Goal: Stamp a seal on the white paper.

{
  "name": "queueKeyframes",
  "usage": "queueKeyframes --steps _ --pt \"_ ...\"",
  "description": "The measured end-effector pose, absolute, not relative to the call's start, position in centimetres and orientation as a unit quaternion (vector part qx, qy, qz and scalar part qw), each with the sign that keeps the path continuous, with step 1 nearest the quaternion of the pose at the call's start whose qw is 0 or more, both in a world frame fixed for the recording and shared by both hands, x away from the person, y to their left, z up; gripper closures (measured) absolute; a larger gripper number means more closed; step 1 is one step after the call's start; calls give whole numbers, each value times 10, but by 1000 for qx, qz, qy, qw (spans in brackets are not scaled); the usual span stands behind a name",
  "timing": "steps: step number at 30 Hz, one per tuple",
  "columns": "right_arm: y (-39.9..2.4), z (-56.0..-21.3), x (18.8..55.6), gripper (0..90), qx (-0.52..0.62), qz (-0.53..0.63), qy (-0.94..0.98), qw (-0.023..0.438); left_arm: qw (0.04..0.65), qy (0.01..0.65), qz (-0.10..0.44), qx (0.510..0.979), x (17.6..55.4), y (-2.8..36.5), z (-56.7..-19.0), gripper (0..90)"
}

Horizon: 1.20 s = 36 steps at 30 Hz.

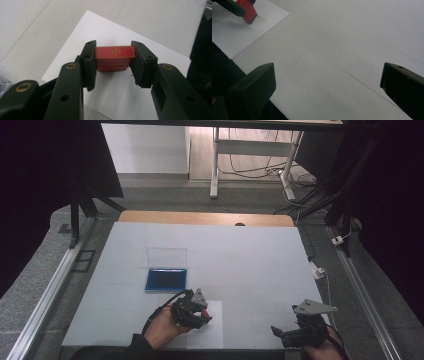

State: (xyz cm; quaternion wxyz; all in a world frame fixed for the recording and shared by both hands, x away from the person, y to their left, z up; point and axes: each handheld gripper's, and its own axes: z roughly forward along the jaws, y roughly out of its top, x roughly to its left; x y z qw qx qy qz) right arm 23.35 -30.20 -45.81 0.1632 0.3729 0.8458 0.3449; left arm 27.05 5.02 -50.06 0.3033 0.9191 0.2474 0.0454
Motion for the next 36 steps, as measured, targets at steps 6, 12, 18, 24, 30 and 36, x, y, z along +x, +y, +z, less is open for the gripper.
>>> queueKeyframes --steps 6,12,18,24,30,36 --pt "-302 -458 233 3 370 344 847 164 317 238 48 917 267 50 -494 583" --pt "-302 -458 233 3 372 345 846 163 326 235 47 915 266 52 -489 583" --pt "-302 -458 233 3 373 345 846 163 332 238 43 912 266 55 -485 583" --pt "-302 -458 233 3 373 346 845 162 339 243 39 908 265 57 -481 583" --pt "-303 -458 233 3 373 347 845 161 349 243 37 905 265 61 -478 583" --pt "-303 -458 234 3 373 347 845 161 358 241 36 901 266 64 -475 583"
